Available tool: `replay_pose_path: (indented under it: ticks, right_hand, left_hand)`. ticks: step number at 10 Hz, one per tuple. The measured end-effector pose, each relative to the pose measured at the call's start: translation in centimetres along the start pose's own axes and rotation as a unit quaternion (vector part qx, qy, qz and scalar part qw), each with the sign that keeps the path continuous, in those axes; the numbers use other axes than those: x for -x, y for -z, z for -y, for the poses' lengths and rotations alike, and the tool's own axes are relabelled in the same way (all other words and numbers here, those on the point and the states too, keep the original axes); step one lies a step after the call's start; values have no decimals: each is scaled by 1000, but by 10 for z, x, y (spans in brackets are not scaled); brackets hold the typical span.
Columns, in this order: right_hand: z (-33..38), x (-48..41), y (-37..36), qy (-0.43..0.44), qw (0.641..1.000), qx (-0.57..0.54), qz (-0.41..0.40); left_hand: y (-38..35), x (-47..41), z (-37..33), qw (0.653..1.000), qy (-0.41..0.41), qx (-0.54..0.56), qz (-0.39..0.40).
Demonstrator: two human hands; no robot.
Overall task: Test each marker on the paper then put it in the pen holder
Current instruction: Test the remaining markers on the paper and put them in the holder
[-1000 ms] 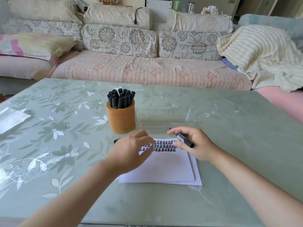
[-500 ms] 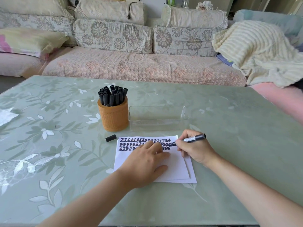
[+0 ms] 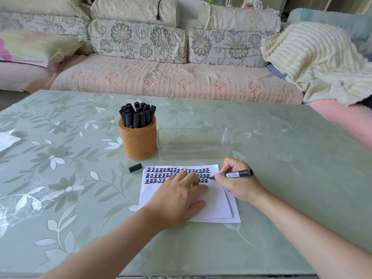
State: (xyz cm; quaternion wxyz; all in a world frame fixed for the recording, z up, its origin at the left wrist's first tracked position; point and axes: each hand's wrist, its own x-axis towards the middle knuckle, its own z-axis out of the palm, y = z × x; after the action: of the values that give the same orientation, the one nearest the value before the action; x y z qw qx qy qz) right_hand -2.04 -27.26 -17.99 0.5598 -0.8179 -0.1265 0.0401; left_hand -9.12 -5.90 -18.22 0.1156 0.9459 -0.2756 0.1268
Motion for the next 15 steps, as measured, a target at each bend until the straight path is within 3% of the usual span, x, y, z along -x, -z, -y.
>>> replay_pose_path:
  ticks: [15]
  right_hand:
    - [2, 4, -1, 32, 999, 32, 29]
  left_hand:
    - [-1, 1, 0, 1000, 1, 5, -7]
